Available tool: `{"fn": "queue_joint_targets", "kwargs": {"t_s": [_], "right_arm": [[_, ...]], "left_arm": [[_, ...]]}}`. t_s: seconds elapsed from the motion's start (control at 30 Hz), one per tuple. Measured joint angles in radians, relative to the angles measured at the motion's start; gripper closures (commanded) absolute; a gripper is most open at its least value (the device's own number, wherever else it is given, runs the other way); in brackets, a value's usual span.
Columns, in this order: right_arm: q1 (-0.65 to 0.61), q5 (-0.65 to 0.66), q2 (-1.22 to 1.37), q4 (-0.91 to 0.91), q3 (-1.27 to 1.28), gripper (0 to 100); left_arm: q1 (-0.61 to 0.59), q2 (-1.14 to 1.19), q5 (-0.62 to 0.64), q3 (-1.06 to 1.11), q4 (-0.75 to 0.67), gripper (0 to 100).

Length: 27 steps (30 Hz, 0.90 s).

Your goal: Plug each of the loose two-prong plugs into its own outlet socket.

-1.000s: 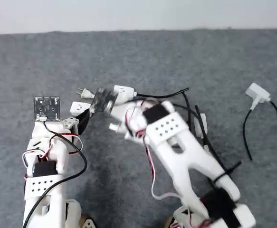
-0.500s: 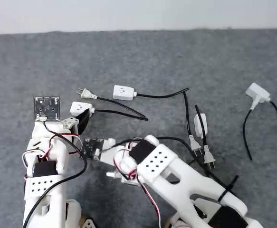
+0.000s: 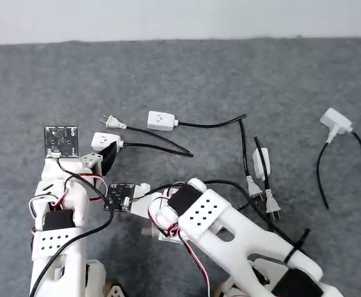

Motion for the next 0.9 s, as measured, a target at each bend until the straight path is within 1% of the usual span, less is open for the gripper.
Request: {"fn": "queue_joint_targets", "kwargs": {"t_s": [0.47, 0.67, 0.8, 0.9], "right_arm": [[0.0, 0.011, -0.014, 0.0, 0.003, 78.6], [-0.08, 0.009, -0.018, 0.0, 0.054, 78.6], [-0.084, -0.012, -0.018, -0.069, 0.06, 78.6], [-0.057, -0.017, -0.015, -0.135, 0.071, 78.6]], "left_arm": [[0.0, 0.0, 0.0, 0.0, 0.0, 65], [0.0, 0.0, 0.0, 0.0, 0.0, 65], [0.0, 0.0, 0.0, 0.0, 0.0, 65], [0.0, 0.0, 0.0, 0.0, 0.0, 65]]}}
